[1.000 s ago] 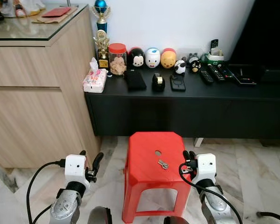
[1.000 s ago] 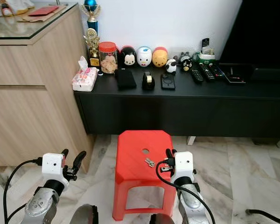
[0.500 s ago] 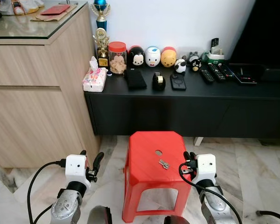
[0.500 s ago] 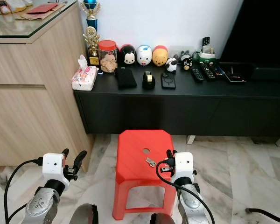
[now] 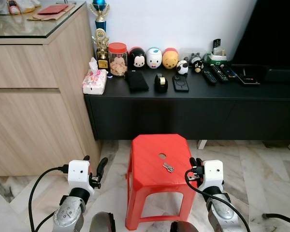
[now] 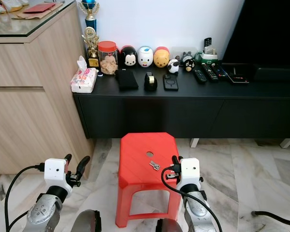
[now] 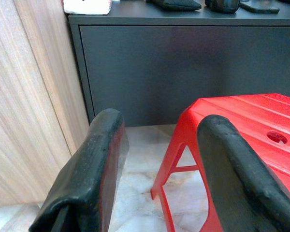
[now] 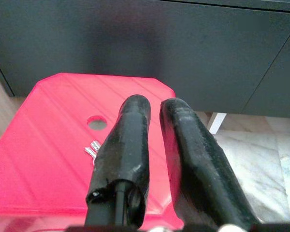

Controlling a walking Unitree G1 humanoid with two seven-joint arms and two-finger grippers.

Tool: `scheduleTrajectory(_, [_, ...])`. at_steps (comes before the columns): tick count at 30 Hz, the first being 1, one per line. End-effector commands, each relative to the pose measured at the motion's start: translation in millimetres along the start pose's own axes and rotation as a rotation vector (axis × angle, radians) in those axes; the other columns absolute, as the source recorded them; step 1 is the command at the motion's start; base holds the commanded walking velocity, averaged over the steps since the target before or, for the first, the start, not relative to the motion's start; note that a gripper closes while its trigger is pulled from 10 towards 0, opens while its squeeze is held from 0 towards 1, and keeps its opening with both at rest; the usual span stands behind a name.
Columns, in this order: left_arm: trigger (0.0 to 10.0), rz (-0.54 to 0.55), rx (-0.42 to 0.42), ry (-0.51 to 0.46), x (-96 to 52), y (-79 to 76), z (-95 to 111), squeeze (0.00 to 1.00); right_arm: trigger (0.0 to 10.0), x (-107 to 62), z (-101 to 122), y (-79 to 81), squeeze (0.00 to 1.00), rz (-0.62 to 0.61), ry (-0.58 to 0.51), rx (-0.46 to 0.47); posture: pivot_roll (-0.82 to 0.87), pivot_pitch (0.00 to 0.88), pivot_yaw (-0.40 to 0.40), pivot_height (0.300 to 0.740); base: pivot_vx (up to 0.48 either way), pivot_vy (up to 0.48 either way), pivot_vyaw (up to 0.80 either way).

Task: Hang keys on a hook

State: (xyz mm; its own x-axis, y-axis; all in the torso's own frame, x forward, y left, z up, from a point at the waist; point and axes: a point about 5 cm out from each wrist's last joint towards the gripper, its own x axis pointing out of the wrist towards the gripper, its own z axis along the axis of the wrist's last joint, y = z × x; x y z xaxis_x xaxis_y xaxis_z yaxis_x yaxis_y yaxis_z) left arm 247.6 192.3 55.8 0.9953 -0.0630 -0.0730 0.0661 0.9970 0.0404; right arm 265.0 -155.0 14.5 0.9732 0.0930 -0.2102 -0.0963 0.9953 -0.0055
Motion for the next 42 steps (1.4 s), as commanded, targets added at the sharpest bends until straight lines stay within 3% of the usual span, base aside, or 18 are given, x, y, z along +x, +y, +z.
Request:
scheduleTrajectory(1, [10.0,-0.012,-0.002,0.012,0.6,-2.8,0.0,0.0,10.0,1.4,-0.9,-2.4,0.0,-0.016,0.02,-0.004,-0.05,0.0,-0.06,0.602,0.0,0.0,0.0])
scheduleTrajectory(6, [10.0,-0.001,0.009,0.051,-4.5,0.1,-7.9,0.0,10.0,1.3,-1.1,-0.9,0.0,0.002,0.02,-0.001,-0.04,0.0,-0.062,0.573,0.0,0.0,0.0])
scheduleTrajectory(21, [10.0,-0.019,0.013,0.048,-0.1,-5.5,-6.2,0.0,10.0,-0.6,2.1,0.8,0.0,0.035,-0.012,-0.022,-0.05,0.0,-0.062,0.573,0.0,0.0,0.0])
scheduleTrajectory(36, [10.0,-0.024,0.014,0.032,5.2,-6.1,-1.0,0.0,10.0,-0.3,0.8,4.1,0.0,0.05,-0.007,-0.019,-0.04,0.0,-0.06,0.573,0.0,0.0,0.8])
scheduleTrajectory(42, [10.0,-0.023,0.012,0.034,5.0,-5.9,-1.4,0.0,10.0,-0.7,-1.9,1.8,0.0,0.037,0.005,-0.005,-0.04,0.0,-0.06,0.573,0.0,0.0,0.0])
